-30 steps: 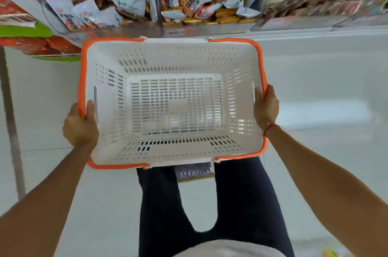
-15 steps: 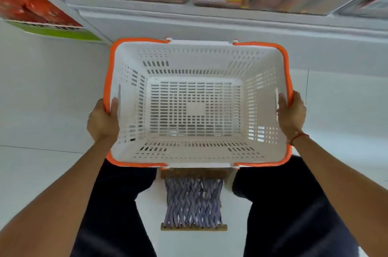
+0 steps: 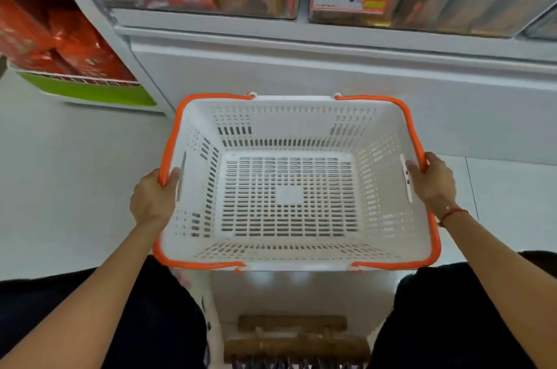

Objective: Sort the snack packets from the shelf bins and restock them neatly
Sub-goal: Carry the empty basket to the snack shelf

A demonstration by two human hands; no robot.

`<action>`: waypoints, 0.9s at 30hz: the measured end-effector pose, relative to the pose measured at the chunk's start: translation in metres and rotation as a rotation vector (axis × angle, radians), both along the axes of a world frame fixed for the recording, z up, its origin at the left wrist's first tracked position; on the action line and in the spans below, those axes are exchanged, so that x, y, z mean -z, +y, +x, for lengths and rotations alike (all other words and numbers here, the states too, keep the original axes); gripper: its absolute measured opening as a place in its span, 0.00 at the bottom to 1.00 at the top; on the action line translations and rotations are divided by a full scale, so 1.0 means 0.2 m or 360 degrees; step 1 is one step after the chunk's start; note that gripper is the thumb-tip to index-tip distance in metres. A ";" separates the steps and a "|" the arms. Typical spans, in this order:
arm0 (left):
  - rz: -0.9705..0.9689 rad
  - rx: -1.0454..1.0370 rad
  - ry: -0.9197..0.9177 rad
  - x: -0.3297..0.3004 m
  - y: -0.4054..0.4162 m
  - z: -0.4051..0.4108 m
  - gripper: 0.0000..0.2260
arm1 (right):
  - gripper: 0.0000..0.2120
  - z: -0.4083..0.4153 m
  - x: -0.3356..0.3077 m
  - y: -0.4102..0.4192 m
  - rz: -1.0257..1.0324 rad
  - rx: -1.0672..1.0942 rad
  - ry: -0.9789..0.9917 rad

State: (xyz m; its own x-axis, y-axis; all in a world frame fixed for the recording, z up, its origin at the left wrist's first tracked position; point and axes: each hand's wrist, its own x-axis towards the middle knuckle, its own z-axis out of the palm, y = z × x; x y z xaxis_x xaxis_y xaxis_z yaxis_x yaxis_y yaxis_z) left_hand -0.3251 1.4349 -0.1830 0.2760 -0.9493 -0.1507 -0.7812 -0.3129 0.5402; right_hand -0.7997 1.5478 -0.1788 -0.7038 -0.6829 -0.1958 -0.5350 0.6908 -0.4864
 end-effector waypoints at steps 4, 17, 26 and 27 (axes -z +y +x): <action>-0.0138 0.0011 0.0034 0.04 0.00 -0.02 0.18 | 0.13 0.07 0.00 0.00 -0.0055 0.0110 0.0000; -0.0195 0.0208 -0.0338 0.03 -0.21 0.21 0.19 | 0.06 0.31 0.04 -0.08 -0.0070 -0.0125 0.0150; -0.0136 0.0171 -0.0514 0.03 -0.34 0.37 0.18 | 0.05 0.48 0.08 -0.17 -0.0032 -0.0134 0.0231; -0.0134 0.0166 -0.0516 0.04 -0.34 0.39 0.19 | 0.06 0.49 0.08 -0.17 -0.0023 -0.0161 0.0242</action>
